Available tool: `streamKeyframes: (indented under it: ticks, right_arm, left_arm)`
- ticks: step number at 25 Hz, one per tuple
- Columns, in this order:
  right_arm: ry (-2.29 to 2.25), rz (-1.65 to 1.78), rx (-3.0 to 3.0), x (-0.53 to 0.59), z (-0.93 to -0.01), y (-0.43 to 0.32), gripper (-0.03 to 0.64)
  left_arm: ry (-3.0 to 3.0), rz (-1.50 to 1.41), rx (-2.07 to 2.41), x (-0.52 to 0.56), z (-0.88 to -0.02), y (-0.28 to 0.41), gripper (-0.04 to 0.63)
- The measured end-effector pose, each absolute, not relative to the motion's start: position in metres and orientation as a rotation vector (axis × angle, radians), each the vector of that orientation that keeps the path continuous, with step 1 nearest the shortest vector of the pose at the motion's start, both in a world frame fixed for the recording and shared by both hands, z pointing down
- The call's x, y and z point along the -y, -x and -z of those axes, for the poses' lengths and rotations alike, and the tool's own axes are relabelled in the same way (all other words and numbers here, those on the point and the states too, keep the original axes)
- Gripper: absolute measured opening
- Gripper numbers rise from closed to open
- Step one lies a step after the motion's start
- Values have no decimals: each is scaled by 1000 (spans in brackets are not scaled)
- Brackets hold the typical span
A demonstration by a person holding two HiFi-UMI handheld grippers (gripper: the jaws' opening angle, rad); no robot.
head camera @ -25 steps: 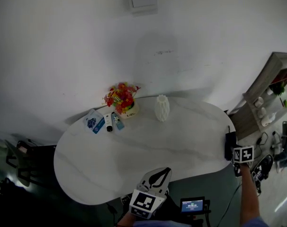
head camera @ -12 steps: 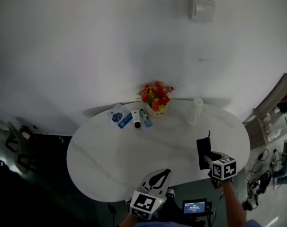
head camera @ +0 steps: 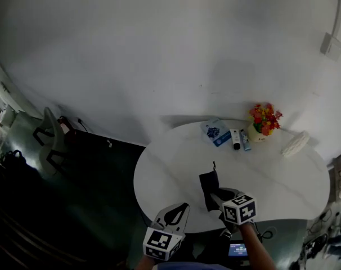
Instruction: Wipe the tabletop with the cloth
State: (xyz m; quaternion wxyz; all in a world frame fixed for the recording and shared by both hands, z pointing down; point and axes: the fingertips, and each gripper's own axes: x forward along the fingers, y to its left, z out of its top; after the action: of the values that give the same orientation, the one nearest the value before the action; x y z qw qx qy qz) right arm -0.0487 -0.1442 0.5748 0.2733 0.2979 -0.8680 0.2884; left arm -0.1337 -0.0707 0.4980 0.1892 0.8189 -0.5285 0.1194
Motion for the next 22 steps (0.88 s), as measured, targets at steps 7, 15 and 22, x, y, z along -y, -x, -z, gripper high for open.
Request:
streamKeyframes:
  ticks: [7,15,22]
  right_arm:
    - [-513,-741,2374,104,-587,219,87]
    - [-285,-763,2304,54,-626,314,87]
    - [-271,-760,2177,28,-668,327,87]
  left_arm:
    - [-2099,-306,1697,30,-509,270,20]
    - [-1935,-251,1827,-18,-519,344,20]
    - [-1876,-239,1821,-43,-531,351,20]
